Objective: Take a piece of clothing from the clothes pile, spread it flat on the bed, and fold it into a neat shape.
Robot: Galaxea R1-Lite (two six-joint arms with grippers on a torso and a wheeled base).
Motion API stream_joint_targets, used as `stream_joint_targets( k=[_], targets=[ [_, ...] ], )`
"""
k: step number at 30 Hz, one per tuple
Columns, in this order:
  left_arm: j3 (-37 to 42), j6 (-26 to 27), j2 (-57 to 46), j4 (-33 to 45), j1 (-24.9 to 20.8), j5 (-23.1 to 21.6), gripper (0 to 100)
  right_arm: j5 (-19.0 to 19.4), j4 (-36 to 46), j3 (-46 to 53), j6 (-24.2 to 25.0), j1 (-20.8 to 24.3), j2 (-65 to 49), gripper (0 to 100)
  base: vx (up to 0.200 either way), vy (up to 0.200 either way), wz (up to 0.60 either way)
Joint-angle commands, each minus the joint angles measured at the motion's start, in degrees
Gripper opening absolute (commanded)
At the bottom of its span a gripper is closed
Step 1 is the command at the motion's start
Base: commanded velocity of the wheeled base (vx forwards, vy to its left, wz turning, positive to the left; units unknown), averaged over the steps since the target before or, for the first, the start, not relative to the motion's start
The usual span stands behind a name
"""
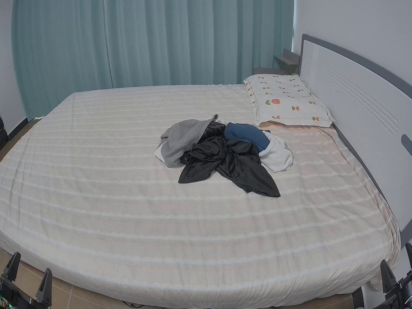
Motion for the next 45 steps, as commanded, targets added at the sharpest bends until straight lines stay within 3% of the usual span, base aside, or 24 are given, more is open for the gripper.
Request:
stream_joint_targets(
  k=[1,9,14,16,19,20,24,27,31,45],
  targets=[
    [0.92,0.00,-1.01,0.00,0.02,0.03,100,0.30,0.36,-16.16,2.92,0.60,9.60,100,0.000,0.000,0.00],
    [0.92,0.00,-1.01,0.00,0.02,0.03,100,3.55,-0.08,-12.73,3.36,2.53,29.29,100,0.000,0.000,0.00],
    [0.92,0.00,-1.01,0.00,0.02,0.03,100,7.77,-7.46,-15.10,5.56,4.56,53.19,100,0.000,0.000,0.00],
    [0.92,0.00,-1.01,0.00,0.02,0.03,100,7.86,-9.39,-15.98,5.74,5.08,57.76,100,0.000,0.000,0.00],
    [0.92,0.00,-1.01,0.00,0.02,0.03,100,7.68,-18.54,-21.08,7.14,5.61,77.63,100,0.000,0.000,0.00],
    [0.92,0.00,-1.01,0.00,0.02,0.03,100,7.68,-18.89,-21.26,7.23,5.61,78.33,100,0.000,0.000,0.00],
    [0.92,0.00,-1.01,0.00,0.02,-0.05,100,6.89,-31.28,-28.90,10.13,6.93,98.28,100,0.000,0.000,0.00],
    [0.84,0.00,-1.01,0.00,0.02,0.03,100,3.47,-36.46,-36.37,11.18,7.63,110.50,100,0.000,0.000,0.00],
    [0.92,0.00,-1.01,0.00,0.02,0.03,100,-1.02,-36.64,-47.98,12.77,8.51,122.36,100,0.000,0.000,0.00],
    [0.92,0.00,-1.01,0.00,0.02,0.03,100,-4.01,-27.32,-81.37,18.57,13.17,147.41,100,0.000,0.000,0.00]
  ],
)
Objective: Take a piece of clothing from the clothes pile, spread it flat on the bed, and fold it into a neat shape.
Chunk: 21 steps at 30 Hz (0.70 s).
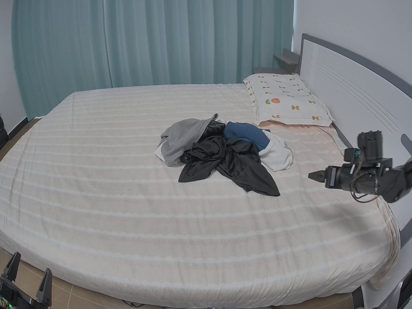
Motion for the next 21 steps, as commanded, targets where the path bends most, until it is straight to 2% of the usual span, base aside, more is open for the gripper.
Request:
stream_joint_targets(
  k=[1,7,9,21],
  targets=[
    [0.92,0.00,-1.01,0.00,0.00,0.03,100,-4.18,0.34,-35.63,6.45,5.31,40.95,100,0.000,0.000,0.00],
    [0.92,0.00,-1.01,0.00,0.00,0.03,100,-4.18,5.62,-44.59,8.29,6.63,44.82,100,0.000,0.000,0.00],
    [0.92,0.00,-1.01,0.00,0.00,0.03,100,-4.18,7.81,-49.95,10.49,7.51,46.93,100,0.000,0.000,0.00],
    [0.92,0.00,-1.01,0.00,0.00,-0.05,100,-4.18,9.66,-57.16,10.75,8.83,50.80,100,0.000,0.000,0.00]
  ],
)
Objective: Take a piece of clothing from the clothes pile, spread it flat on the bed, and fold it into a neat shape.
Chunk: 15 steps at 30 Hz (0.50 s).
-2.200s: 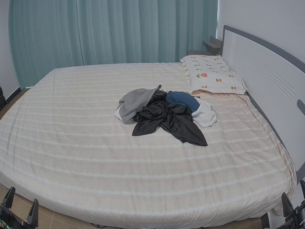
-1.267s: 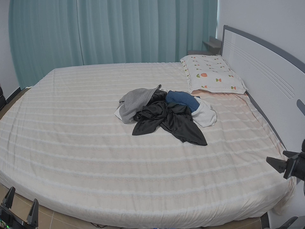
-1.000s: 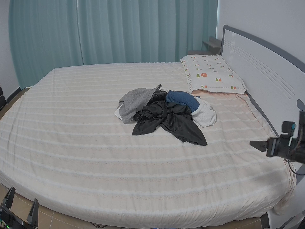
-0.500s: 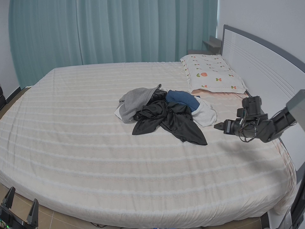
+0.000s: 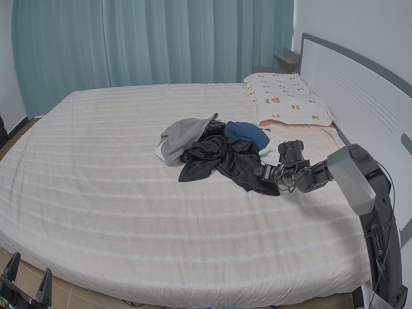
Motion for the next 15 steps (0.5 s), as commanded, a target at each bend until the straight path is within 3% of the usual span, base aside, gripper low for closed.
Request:
stream_joint_targets(
  k=[1,3,4,15],
  targets=[
    [0.92,0.00,-1.01,0.00,0.00,0.02,100,-0.15,0.58,-3.82,0.43,1.05,5.84,100,0.000,0.000,0.00],
    [0.92,0.00,-1.01,0.00,0.00,0.02,100,-0.15,0.49,-3.99,0.34,1.05,6.19,100,0.000,0.000,0.00],
    [0.92,0.00,-1.01,0.00,0.00,0.02,100,-0.15,0.49,-4.08,0.34,1.14,6.19,0,0.000,0.000,0.00],
    [0.92,0.00,-1.01,0.00,0.00,0.02,100,-0.24,0.40,-2.68,0.52,1.49,1.88,0,0.000,0.000,0.00]
  ],
)
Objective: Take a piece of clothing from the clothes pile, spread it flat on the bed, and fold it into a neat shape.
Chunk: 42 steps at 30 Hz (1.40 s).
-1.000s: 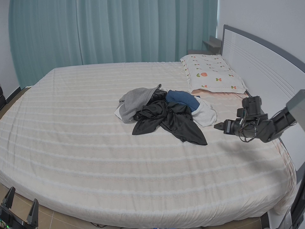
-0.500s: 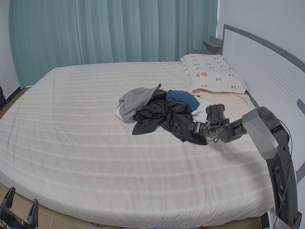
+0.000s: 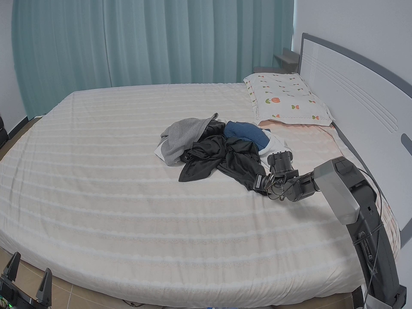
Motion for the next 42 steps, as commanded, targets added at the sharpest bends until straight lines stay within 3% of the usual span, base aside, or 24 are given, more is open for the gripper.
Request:
stream_joint_targets(
  k=[1,8,13,20,26,30,37,42],
  targets=[
    [0.92,0.00,-1.01,0.00,0.00,0.03,100,-0.06,-0.20,2.87,-0.15,0.31,-4.23,0,0.000,0.000,0.00],
    [0.92,0.00,-1.01,0.00,0.00,0.03,100,0.03,-1.26,11.31,-0.32,0.05,-11.17,0,0.000,0.000,0.00],
    [0.92,0.00,-1.01,0.00,0.00,0.03,100,2.23,-6.09,21.85,0.47,0.05,-18.90,0,0.000,0.000,0.00],
    [0.92,0.00,-1.01,0.00,0.00,0.03,100,12.07,-16.38,41.19,7.50,0.49,-33.76,0,0.000,0.000,0.00],
    [0.92,0.00,-1.01,0.00,0.00,0.03,100,18.40,-17.61,51.74,15.15,0.14,-44.92,0,0.000,0.000,0.00],
    [0.92,0.09,-1.01,0.00,0.00,0.03,100,20.68,-17.52,55.69,18.40,0.31,-50.98,0,0.000,0.000,0.00],
    [0.92,0.18,-1.01,-0.09,0.00,-0.23,100,20.16,-17.43,60.53,17.52,2.07,-58.54,0,0.000,0.000,0.00],
    [0.92,1.41,-1.01,-0.35,0.00,-1.55,100,19.89,-17.52,64.74,13.48,2.86,-62.41,0,0.000,0.000,0.00]
  ],
)
